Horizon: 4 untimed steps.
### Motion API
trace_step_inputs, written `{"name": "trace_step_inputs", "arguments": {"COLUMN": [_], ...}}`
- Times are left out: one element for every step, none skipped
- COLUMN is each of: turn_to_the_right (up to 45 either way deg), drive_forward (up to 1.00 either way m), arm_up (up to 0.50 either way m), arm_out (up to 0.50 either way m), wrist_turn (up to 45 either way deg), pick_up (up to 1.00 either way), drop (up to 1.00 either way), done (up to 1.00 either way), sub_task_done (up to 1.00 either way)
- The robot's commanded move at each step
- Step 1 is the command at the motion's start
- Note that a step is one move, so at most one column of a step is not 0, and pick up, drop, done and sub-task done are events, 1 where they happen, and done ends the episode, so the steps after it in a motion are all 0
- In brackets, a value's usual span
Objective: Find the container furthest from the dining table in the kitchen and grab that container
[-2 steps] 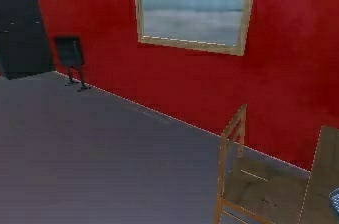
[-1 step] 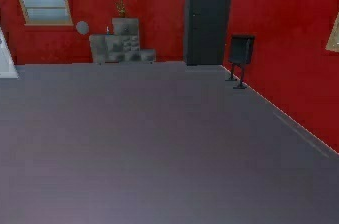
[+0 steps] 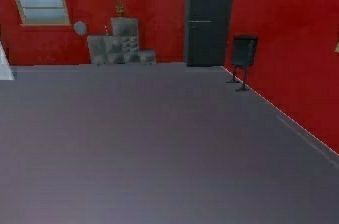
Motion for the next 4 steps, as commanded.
{"name": "trace_step_inputs", "arguments": {"turn_to_the_right": [12.0,0.0,0.0,0.0], "drive_forward": [0.0,1.0,1.0,1.0], "arm_up": [0.0,0.0,0.0,0.0], "arm_out": [0.0,0.0,0.0,0.0], "wrist_turn": [0.0,0.0,0.0,0.0], "pick_up": [0.0,0.0,0.0,0.0], "drop": [0.0,0.0,0.0,0.0], "done": [0.0,0.0,0.0,0.0], "sub_task_done": [0.0,0.0,0.0,0.0]}}
